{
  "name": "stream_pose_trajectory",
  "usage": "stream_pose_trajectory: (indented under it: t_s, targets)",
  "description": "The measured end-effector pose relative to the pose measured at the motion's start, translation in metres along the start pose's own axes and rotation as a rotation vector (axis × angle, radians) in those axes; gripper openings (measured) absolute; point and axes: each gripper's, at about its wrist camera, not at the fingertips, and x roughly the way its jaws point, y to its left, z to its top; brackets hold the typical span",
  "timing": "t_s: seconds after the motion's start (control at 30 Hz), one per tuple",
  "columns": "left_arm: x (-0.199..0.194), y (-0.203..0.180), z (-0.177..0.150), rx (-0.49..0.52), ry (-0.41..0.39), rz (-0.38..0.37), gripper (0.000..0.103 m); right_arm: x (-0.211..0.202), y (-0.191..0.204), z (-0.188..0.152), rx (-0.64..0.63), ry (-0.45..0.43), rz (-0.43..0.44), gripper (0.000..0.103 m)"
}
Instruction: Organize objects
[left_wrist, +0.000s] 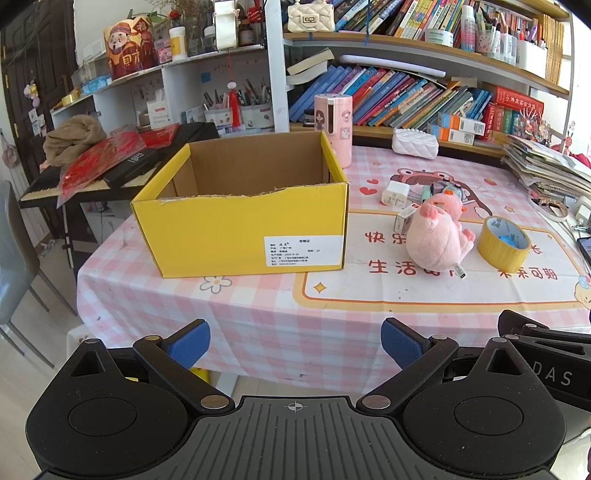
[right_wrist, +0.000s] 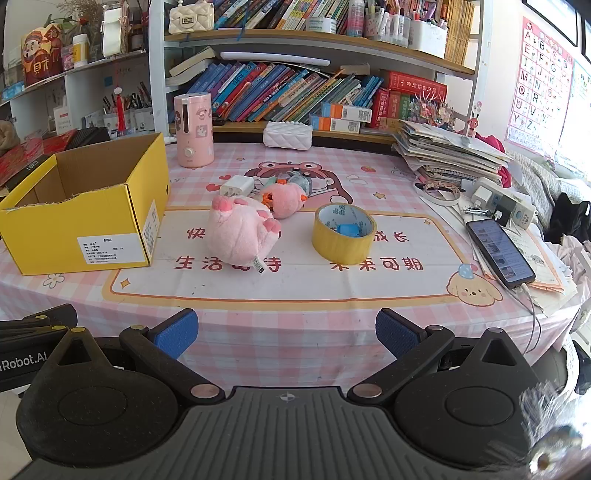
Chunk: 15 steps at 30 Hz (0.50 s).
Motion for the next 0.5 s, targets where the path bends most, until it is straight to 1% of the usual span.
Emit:
stream_pose_trajectory:
  t_s: [0.5]
  targets:
    - [0.0033, 0.0023, -0.0012, -0.002, 0.006, -0.002, 0.100, 0.0015, 0.0011, 0.0007, -0.001, 0.001, -0.001, 0.103]
